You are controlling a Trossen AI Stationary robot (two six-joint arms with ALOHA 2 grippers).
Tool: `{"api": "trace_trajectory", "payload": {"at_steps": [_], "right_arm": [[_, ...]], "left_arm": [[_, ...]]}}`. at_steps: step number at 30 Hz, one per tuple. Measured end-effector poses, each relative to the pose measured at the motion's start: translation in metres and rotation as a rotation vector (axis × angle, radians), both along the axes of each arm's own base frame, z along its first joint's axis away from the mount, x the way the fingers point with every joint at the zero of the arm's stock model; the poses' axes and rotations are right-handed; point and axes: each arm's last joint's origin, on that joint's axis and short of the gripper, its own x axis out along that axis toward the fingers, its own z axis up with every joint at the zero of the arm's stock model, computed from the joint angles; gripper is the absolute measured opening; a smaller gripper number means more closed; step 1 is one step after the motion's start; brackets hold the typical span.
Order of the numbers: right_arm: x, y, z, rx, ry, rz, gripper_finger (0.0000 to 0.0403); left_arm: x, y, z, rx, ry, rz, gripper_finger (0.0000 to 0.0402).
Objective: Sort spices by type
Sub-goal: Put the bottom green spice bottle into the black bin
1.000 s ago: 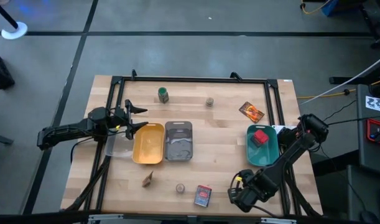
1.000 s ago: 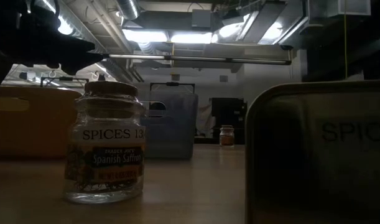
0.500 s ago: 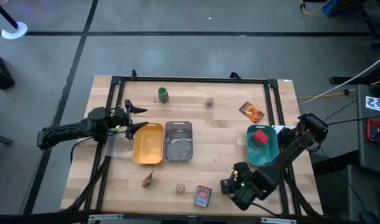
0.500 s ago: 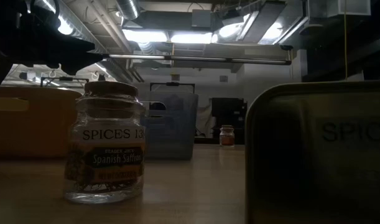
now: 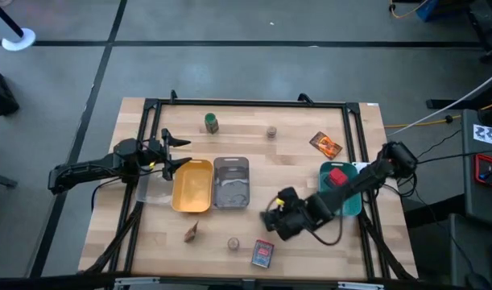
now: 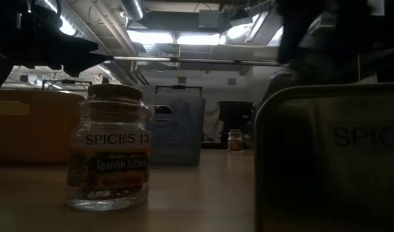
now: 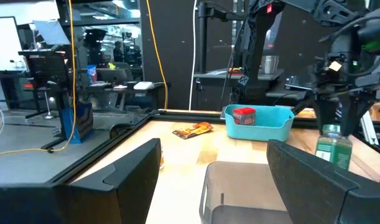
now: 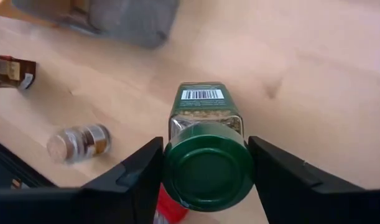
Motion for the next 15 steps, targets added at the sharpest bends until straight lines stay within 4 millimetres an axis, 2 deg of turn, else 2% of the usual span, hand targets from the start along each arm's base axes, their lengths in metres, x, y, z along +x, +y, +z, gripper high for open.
{"api": "trace_trajectory", "payload": {"at_steps": [8, 15], "right_arm": [[0.017, -0.023, 0.008, 0.065, 0.027, 0.130, 0.0212], [0.030, -0.033, 0.043, 0.025, -0.039, 0.180, 0.0216]], "left_arm": [[0.000, 0.000, 0.000, 0.000, 0.000, 0.000, 0.0279], [0.000, 0.000, 0.000, 0.000, 0.000, 0.000, 0.0279]]}}
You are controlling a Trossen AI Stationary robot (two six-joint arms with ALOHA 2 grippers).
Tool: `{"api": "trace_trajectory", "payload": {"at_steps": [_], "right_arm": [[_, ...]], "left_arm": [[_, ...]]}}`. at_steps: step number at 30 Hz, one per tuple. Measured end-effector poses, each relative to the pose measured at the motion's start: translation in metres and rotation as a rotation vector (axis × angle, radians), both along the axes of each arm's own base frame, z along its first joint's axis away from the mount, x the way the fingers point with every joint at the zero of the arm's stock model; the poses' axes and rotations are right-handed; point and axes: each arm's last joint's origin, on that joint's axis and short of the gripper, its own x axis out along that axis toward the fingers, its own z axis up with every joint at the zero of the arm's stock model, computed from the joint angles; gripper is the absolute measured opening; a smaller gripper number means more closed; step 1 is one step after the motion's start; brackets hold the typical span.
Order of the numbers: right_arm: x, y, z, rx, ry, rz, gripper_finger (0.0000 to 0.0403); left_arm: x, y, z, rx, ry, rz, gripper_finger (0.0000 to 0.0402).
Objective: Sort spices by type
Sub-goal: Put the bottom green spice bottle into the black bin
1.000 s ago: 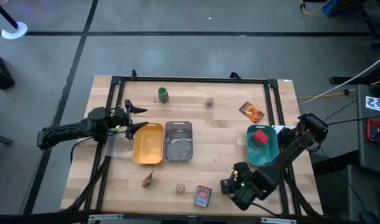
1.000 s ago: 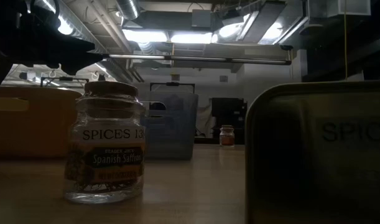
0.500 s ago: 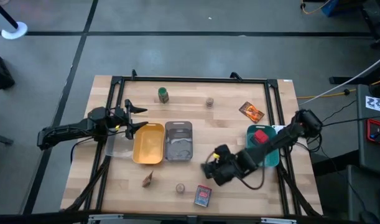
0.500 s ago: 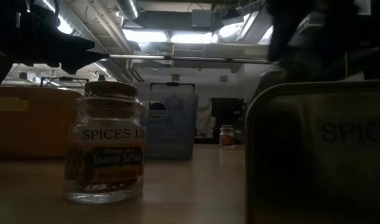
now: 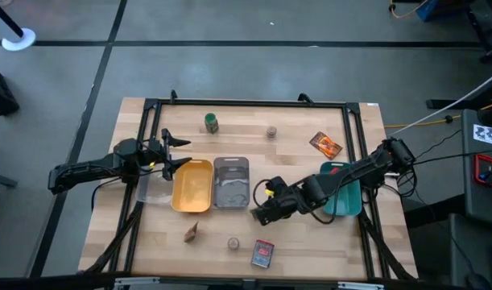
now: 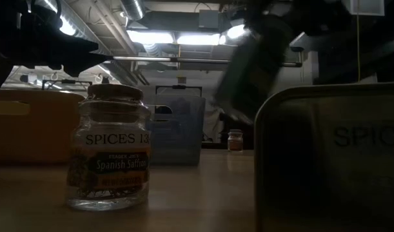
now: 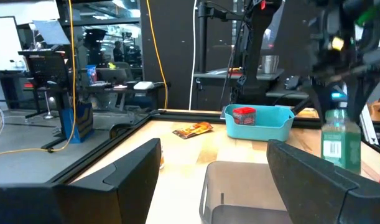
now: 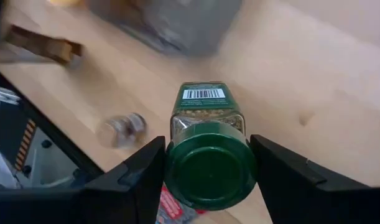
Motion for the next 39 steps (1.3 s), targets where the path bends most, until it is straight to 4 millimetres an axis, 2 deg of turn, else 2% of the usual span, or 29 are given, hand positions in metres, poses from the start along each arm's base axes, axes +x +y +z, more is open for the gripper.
{"api": "trace_trajectory", "payload": {"at_steps": [8, 23, 30, 35, 39], "right_arm": [[0.020, -0.031, 0.033, -0.105, -0.135, 0.041, 0.0218], [0.037, -0.106, 0.034, -0.231, -0.121, 0.029, 0.0217], [0.055, -0.122, 0.019, -0.227, -0.135, 0.069, 0.0218], [0.070, -0.129, -0.006, -0.200, -0.099, 0.105, 0.0219], [0.075, -0.135, -0.018, -0.193, -0.062, 0.099, 0.0219]], "left_arm": [[0.000, 0.000, 0.000, -0.001, 0.001, 0.000, 0.0279], [0.000, 0.000, 0.000, -0.010, -0.002, -0.001, 0.0279], [0.000, 0.000, 0.000, -0.011, -0.002, -0.001, 0.0279], [0.000, 0.000, 0.000, -0.020, -0.005, -0.002, 0.0279], [0.000, 0.000, -0.001, -0.023, 0.001, -0.002, 0.0279]]}}
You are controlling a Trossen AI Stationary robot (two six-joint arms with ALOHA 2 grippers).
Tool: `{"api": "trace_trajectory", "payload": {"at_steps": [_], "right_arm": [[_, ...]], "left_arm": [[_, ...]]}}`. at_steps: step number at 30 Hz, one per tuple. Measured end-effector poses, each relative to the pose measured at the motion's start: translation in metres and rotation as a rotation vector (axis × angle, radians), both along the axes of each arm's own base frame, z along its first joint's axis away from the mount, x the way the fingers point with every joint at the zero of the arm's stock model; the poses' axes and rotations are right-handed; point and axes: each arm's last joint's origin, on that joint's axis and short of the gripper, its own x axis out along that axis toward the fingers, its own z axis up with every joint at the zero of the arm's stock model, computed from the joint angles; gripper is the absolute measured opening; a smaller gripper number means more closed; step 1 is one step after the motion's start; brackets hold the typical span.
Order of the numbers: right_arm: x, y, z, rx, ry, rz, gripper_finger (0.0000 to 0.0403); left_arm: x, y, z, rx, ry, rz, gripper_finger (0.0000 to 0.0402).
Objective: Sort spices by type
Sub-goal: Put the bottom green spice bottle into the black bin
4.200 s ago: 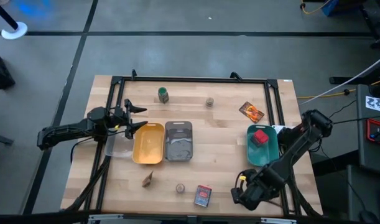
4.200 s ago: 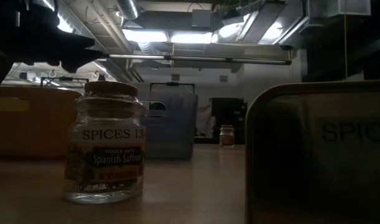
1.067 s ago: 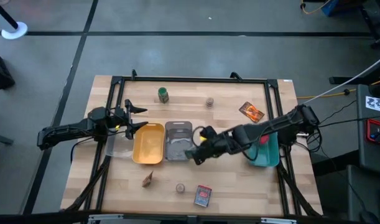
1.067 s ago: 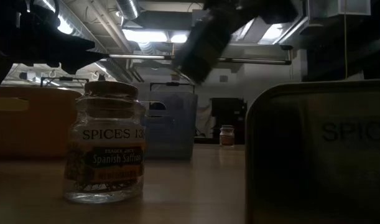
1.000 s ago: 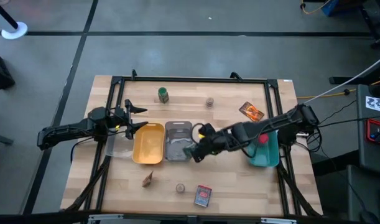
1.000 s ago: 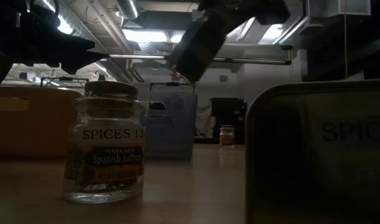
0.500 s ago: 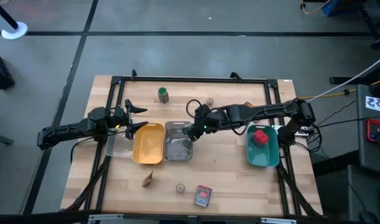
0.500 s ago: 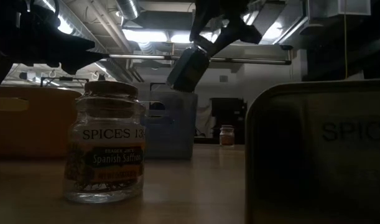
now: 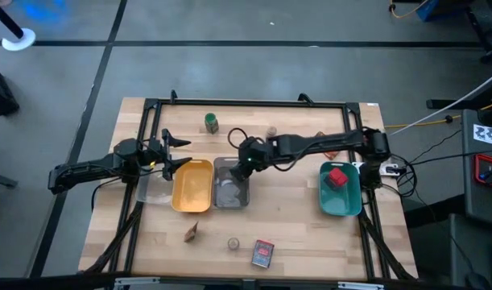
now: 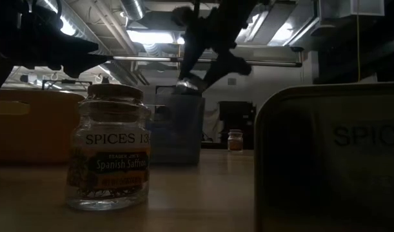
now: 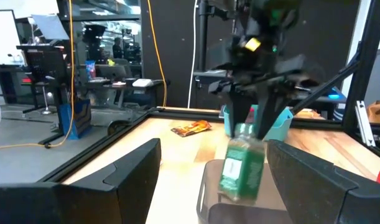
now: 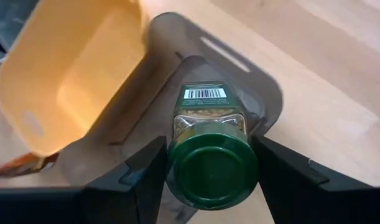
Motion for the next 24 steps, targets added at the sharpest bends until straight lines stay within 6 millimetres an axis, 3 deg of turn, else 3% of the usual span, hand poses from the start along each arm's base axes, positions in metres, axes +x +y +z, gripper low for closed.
{"api": "trace_trajectory", "payload": {"at_steps": [11, 24], "right_arm": [[0.001, -0.006, -0.004, -0.032, 0.011, -0.029, 0.0221], [0.010, -0.004, -0.027, 0.005, 0.063, -0.004, 0.0221]], "left_arm": [[0.000, 0.000, 0.000, 0.001, -0.003, 0.000, 0.0279], [0.000, 0.000, 0.000, 0.001, -0.001, -0.003, 0.0279]]}}
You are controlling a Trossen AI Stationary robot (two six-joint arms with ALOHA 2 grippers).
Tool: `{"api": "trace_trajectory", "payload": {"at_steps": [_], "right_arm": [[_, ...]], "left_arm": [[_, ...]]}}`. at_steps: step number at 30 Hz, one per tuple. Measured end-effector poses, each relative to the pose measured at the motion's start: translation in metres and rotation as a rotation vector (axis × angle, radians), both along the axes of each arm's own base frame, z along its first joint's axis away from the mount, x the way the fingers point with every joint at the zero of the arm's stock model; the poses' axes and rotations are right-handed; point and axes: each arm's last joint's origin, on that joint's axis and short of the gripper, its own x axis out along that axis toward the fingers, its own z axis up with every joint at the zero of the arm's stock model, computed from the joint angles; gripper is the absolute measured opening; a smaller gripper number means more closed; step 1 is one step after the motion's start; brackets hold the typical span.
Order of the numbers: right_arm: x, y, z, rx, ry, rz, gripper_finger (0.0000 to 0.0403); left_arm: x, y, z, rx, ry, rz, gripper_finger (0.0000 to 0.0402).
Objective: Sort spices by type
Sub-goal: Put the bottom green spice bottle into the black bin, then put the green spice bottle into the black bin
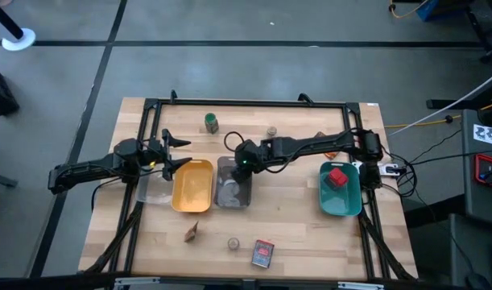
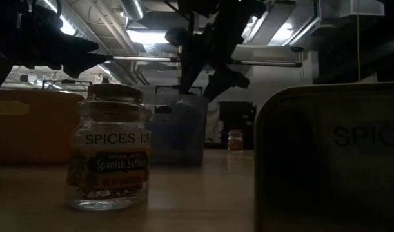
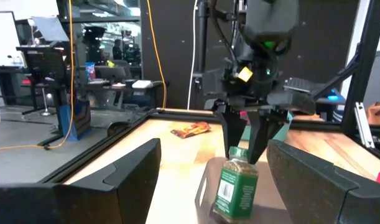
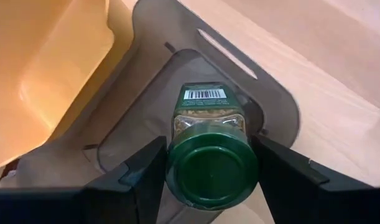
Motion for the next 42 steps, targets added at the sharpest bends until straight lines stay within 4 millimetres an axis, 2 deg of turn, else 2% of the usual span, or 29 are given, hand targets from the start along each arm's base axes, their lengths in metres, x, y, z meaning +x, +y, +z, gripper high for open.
{"api": "trace_trajectory", "payload": {"at_steps": [23, 35, 42], "right_arm": [[0.009, -0.003, 0.004, 0.002, -0.104, -0.008, 0.0221], [0.010, -0.002, 0.005, 0.027, -0.121, 0.001, 0.0268], [0.012, -0.003, 0.006, 0.025, -0.136, 0.002, 0.0275]], "left_arm": [[0.000, 0.000, 0.000, -0.001, 0.003, 0.000, 0.0279], [0.000, 0.000, 0.000, 0.002, 0.004, 0.001, 0.0279], [0.000, 0.000, 0.000, 0.002, 0.004, 0.001, 0.0279]]}}
